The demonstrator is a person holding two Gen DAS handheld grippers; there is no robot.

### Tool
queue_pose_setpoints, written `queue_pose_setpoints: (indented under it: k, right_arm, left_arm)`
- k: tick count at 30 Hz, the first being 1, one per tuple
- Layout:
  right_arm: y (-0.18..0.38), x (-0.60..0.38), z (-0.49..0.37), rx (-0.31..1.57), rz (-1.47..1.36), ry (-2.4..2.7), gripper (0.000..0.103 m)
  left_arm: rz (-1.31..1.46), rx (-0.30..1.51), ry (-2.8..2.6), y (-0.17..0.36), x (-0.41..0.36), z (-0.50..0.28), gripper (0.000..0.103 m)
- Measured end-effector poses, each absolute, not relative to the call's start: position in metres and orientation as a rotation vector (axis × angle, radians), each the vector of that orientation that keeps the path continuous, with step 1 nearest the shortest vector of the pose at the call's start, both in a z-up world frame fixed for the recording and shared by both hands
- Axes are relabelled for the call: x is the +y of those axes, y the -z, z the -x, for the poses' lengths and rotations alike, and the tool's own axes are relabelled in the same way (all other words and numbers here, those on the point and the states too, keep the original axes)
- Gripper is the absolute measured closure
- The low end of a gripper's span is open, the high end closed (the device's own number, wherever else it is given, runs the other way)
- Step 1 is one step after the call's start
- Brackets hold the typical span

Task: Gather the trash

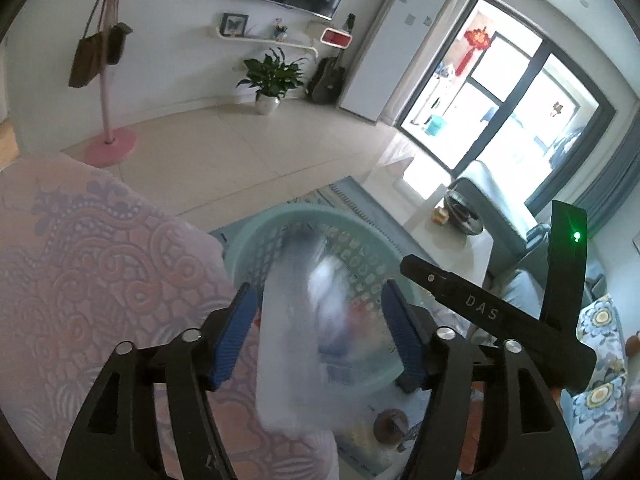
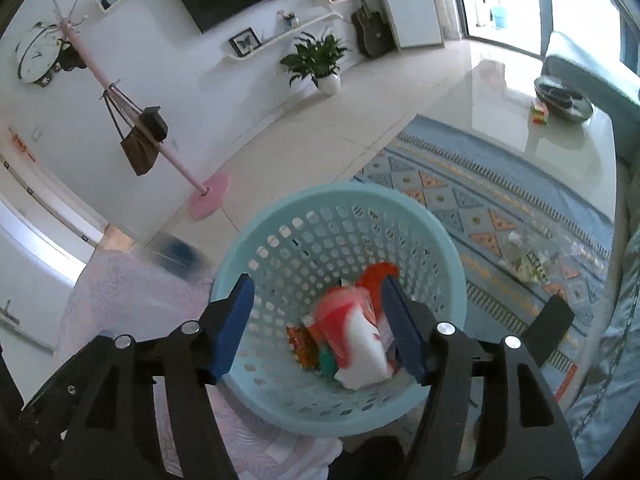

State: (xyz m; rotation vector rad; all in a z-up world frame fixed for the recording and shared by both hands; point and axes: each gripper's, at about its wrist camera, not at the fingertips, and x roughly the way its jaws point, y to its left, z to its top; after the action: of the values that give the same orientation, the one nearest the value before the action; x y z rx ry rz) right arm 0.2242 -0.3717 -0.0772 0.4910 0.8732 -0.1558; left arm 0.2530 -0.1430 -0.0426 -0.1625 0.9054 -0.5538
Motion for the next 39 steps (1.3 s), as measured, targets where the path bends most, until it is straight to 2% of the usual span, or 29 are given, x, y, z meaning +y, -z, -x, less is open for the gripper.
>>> queue_pose_setpoints:
  k: [12, 20, 30, 39]
  right_arm:
    - [0.052, -0.351, -0.203, 0.849, -0.454, 0.054, 0.041]
    - [0.015, -0.287, -0.168, 0.708, -0.261, -0.006, 0.029]
    - [-0.002, -0.224, -0.115, 0.474, -0.056, 0.086, 0.029]
    - [0.000, -0.214, -0.098, 0.457, -0.052, 0.096, 0.029]
  left_arm:
    - [0.146, 0.821, 0.510, 0.026, -0.117, -0.210, 0.026]
    - [0.129, 0.700, 0.354, 0.009, -0.062, -0.155, 0.013]
    - [0.079, 0.541, 0.061, 0.021, -0.016, -0.101, 0.012]
    - [0.111, 0.469, 0.037, 0.020, 0.001, -0.092, 0.012]
